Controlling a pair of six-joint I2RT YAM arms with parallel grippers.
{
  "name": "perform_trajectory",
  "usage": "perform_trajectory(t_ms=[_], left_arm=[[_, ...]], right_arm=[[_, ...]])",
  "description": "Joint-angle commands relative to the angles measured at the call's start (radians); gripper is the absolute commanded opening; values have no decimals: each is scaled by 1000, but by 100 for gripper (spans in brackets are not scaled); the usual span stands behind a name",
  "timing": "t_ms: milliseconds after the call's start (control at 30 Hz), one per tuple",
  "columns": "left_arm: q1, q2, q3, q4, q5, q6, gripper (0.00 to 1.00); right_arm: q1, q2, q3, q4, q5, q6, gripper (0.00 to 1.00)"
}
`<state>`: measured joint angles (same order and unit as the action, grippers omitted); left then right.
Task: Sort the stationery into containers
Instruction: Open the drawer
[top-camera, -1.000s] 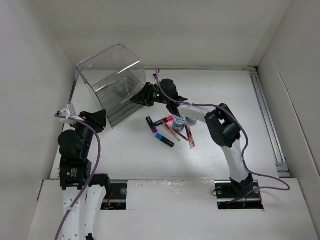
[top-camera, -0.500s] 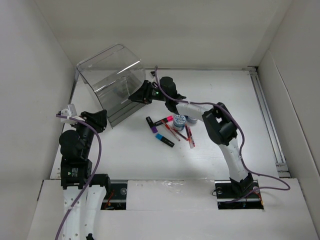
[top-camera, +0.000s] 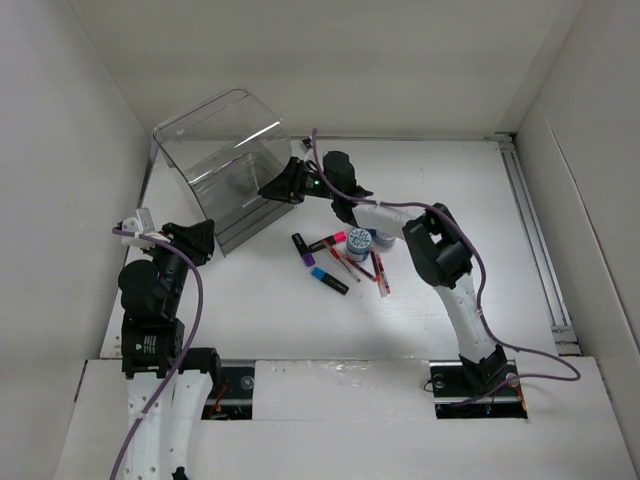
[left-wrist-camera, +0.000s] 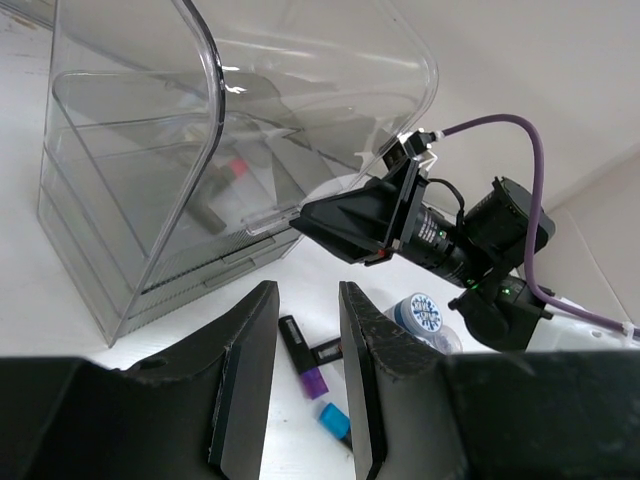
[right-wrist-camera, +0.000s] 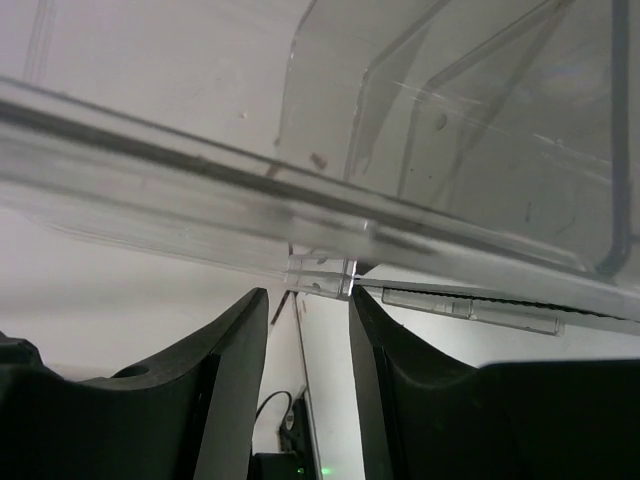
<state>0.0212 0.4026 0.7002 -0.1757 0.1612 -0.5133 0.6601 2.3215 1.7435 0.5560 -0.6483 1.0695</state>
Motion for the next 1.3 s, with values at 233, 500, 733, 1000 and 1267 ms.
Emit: perform_trajectory(t_ms=[233, 500, 733, 1000, 1267], left_arm=[[-3, -5, -1, 38, 9, -2, 27], [-3, -24, 62, -19, -51, 16, 27], [-3, -24, 51, -19, -40, 16, 27], [-3, -5, 51, -1, -40, 16, 27], [-3, -5, 41, -1, -31, 16, 27]], right_arm=[[-2, -129, -104, 240, -60, -2, 43], [-2, -266, -231, 300, -36, 9, 45], [-11, -143, -159, 230, -1, 18, 47], [-20, -28, -33, 157, -1, 18, 48], [-20, 22, 23, 148, -30, 27, 48]])
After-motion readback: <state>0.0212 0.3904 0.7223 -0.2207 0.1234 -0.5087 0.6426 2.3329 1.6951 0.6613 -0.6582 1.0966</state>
